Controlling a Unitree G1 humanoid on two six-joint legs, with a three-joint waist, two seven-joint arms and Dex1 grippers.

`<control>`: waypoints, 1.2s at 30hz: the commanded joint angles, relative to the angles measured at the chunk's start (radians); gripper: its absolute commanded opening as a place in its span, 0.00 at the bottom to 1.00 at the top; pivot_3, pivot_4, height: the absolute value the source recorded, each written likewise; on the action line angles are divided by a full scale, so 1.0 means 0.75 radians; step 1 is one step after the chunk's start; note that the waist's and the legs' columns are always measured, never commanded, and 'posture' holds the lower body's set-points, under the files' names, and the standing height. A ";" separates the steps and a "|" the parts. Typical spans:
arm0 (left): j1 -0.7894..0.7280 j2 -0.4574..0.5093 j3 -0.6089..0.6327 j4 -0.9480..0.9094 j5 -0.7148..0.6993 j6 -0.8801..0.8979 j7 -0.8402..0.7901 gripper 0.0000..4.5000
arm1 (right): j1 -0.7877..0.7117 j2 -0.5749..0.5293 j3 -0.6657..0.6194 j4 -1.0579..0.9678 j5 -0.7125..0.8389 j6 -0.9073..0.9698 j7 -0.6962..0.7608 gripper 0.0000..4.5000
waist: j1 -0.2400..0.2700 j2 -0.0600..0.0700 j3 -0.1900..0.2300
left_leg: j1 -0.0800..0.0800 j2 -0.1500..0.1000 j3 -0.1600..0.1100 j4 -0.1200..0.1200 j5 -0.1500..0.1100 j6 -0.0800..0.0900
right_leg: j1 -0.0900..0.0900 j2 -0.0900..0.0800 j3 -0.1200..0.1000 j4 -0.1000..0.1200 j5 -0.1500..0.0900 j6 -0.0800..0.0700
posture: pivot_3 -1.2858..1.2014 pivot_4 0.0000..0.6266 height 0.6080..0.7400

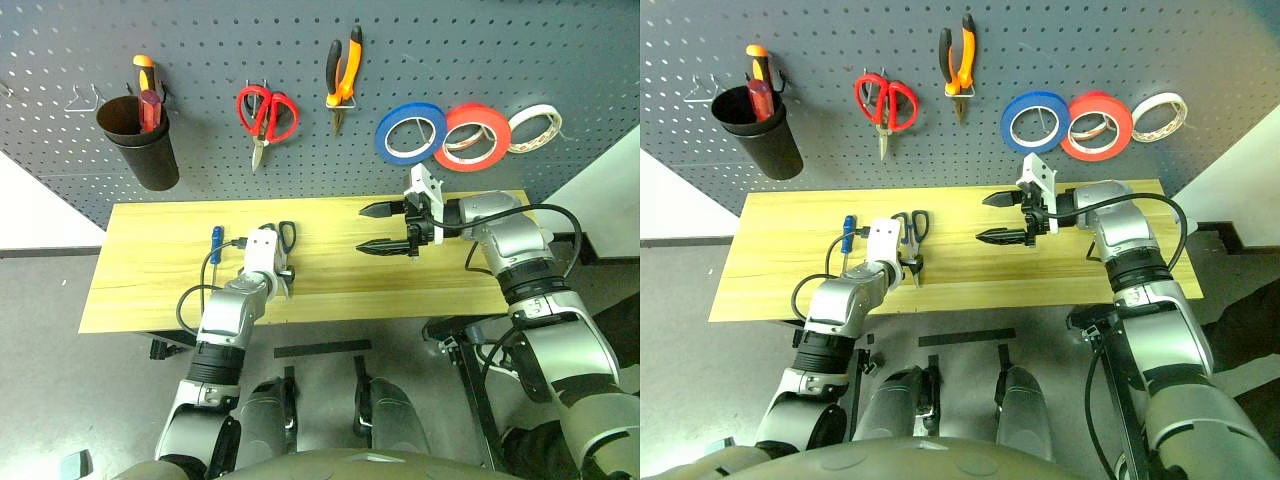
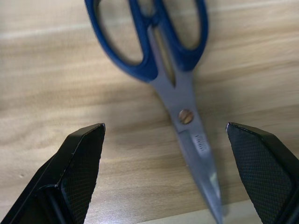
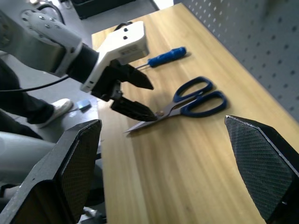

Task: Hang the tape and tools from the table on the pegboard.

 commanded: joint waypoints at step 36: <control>-0.083 -0.023 0.058 0.061 0.022 -0.004 0.021 0.15 | -0.199 0.046 -0.136 0.367 -0.164 -0.274 -0.032 1.00 | -0.001 0.004 0.059 | 0.000 0.000 0.000 -0.001 0.000 0.000 | 0.000 -0.001 -0.001 -0.002 0.000 0.000 | 0.54 0.53 0.94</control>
